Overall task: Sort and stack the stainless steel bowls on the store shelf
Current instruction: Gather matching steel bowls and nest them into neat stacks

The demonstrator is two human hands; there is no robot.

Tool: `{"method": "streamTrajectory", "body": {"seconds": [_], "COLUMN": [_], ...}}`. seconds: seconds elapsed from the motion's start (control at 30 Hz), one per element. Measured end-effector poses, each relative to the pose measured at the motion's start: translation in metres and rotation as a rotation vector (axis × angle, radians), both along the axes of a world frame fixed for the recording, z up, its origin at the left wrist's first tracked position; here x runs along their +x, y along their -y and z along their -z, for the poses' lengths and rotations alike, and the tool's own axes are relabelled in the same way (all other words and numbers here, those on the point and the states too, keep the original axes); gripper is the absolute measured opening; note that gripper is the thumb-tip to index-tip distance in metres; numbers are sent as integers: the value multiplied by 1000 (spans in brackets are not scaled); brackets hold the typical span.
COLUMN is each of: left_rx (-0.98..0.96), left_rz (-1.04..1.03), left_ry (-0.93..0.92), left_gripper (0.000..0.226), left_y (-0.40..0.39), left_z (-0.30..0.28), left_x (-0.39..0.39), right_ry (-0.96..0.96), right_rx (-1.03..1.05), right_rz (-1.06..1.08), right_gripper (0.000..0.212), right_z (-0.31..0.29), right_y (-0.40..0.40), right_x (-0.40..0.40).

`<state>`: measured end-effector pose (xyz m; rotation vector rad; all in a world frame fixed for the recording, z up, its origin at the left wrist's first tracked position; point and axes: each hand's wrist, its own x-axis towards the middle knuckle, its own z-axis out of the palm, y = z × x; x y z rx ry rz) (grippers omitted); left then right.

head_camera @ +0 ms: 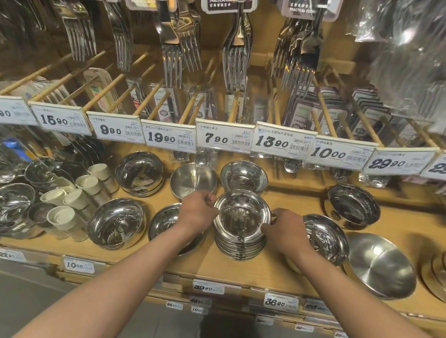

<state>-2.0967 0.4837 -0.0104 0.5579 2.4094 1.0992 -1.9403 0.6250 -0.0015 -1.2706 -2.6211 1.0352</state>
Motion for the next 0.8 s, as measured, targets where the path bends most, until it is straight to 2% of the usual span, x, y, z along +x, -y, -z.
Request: {"method": "streamTrajectory", "body": {"seconds": [0.17,0.3,0.53,0.8], "left_rx": [-26,-6,156,146], "left_rz": [-8,-15,-62,-76], "left_ry": [43,272,600,642], "left_gripper": [12,36,28,28], "left_y": [2,4,4,3], "left_z": [1,5,12,13], "left_x": [1,8,22,19], "right_ry": [16,24,-136,-265], "right_rx": [-33,-133,-487,-591], "right_rz": [-15,13,171,237], "right_gripper": [22,30,42,39], "right_z": [-1,1,20,27], "right_y": [-1,-2,9,16], "right_x": [0,-1,8,11]}}
